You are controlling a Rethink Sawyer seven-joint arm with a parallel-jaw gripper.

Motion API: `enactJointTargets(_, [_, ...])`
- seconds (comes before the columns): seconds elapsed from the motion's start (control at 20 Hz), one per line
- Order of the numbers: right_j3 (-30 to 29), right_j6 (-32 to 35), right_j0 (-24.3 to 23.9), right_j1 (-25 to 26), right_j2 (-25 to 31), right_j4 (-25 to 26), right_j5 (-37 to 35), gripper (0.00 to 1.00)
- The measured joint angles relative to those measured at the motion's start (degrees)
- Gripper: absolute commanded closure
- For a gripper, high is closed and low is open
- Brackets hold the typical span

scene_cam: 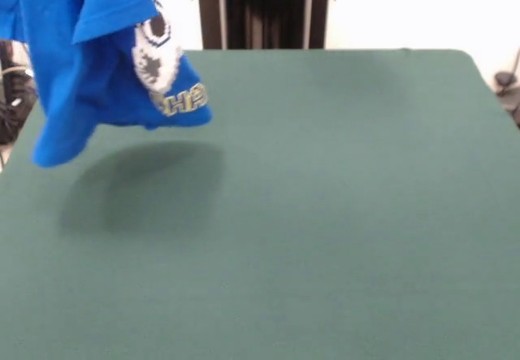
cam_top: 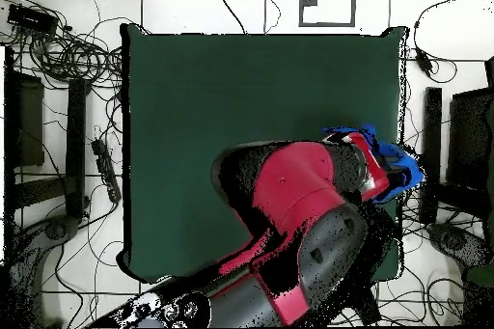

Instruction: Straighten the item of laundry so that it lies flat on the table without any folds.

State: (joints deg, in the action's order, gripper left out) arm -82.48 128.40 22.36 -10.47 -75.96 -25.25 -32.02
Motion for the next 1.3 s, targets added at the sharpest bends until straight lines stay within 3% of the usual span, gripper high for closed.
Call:
enactJointTargets(0.45, [-2.32, 5.0, 4.05, -1.64, 0.75, -2.89, -0.16, 1.0])
enactJointTargets(1.3, [-2.69, 15.66, 10.76, 2.63, 0.8, -4.96, -0.16, 1.0])
